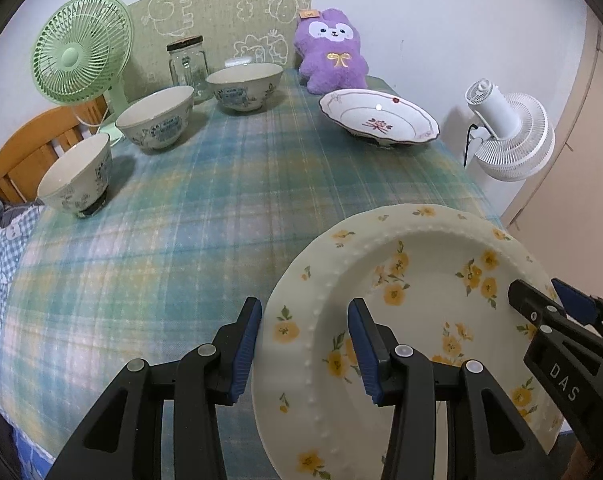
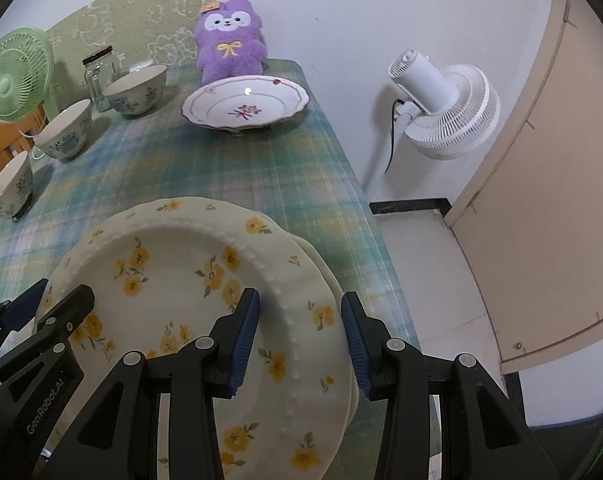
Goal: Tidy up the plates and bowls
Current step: 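Lower the deep plate onto the scalloped plate with the left gripper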
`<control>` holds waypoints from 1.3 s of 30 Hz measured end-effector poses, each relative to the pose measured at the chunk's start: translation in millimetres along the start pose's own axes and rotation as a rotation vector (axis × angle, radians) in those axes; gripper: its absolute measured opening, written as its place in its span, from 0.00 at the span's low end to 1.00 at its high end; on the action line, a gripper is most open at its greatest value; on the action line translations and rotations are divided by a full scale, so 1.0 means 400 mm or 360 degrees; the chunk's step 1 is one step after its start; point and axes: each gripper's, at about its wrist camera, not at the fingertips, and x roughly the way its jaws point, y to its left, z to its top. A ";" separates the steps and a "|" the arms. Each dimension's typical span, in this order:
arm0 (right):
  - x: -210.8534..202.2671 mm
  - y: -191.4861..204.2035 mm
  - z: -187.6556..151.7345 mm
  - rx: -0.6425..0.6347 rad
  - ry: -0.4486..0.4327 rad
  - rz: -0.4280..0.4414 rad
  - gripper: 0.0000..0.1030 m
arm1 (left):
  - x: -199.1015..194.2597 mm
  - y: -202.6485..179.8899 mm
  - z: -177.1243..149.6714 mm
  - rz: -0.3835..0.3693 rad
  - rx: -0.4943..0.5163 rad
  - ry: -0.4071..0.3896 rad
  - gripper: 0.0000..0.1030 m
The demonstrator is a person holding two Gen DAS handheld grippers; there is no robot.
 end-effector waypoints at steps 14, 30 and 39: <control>0.033 -0.034 -0.017 0.0006 0.0015 0.0015 0.44 | 0.018 -0.041 -0.014 0.0043 0.0029 -0.0012 0.44; 0.055 -0.028 -0.018 -0.0017 0.0001 0.0004 0.44 | 0.029 -0.063 -0.017 0.0146 0.0085 -0.0063 0.42; 0.061 -0.032 -0.014 -0.0005 -0.0003 0.0011 0.45 | 0.032 -0.071 -0.010 0.0166 0.0097 -0.0091 0.43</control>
